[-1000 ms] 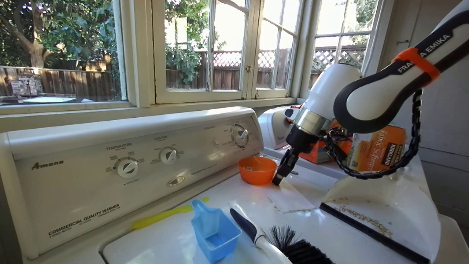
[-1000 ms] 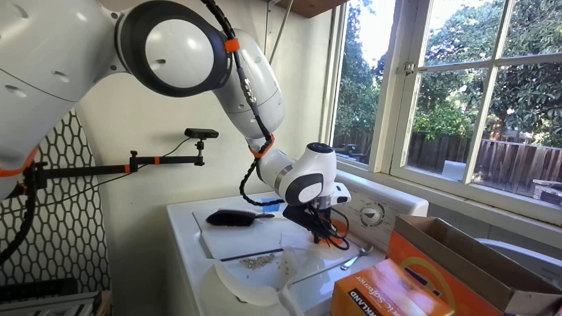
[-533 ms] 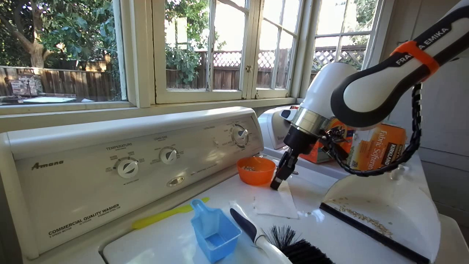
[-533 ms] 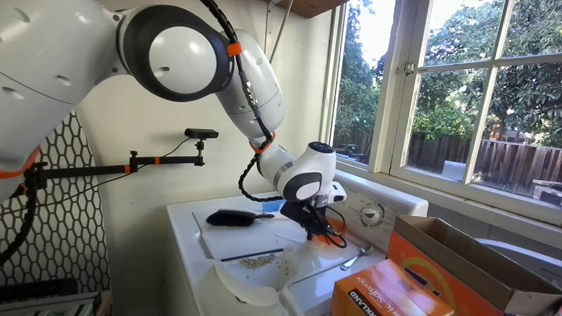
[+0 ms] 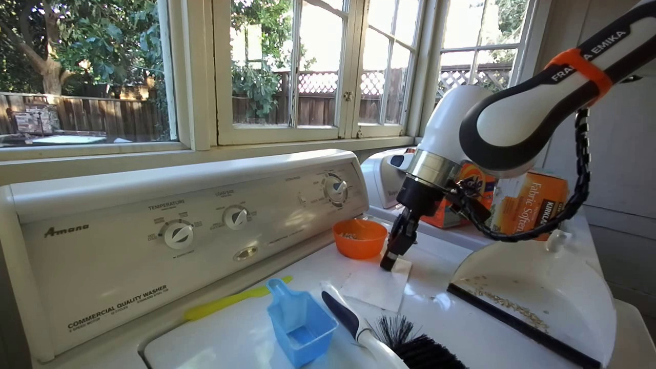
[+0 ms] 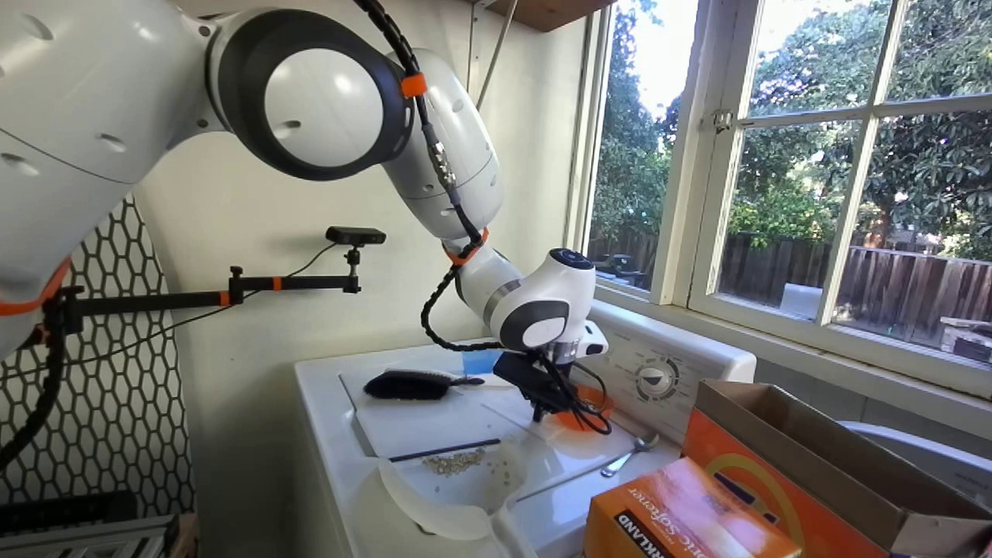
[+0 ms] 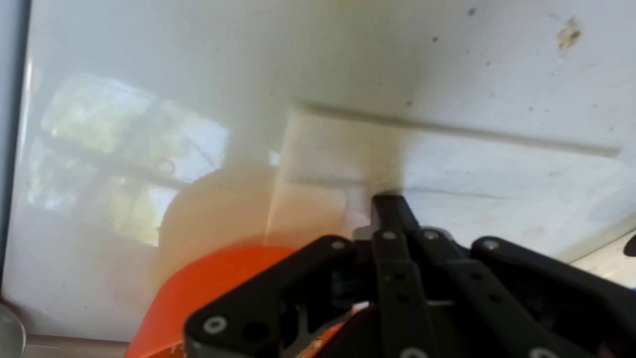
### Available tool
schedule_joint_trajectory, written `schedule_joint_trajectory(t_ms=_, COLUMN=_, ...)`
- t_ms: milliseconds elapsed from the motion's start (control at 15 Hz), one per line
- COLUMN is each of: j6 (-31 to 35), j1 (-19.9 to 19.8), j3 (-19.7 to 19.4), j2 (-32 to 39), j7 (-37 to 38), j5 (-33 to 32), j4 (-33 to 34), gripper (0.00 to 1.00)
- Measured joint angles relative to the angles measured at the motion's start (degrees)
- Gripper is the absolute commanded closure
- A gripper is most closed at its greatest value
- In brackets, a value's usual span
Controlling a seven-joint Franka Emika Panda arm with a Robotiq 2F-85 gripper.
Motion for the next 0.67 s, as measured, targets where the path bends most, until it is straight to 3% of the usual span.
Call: schedule_joint_trajectory(t_ms=667, j6=-14.3, j1=-1.5, j3=2.1, j2=-0.1, j7=-8.7, j5=3.5, j4=2.2, gripper=1.00)
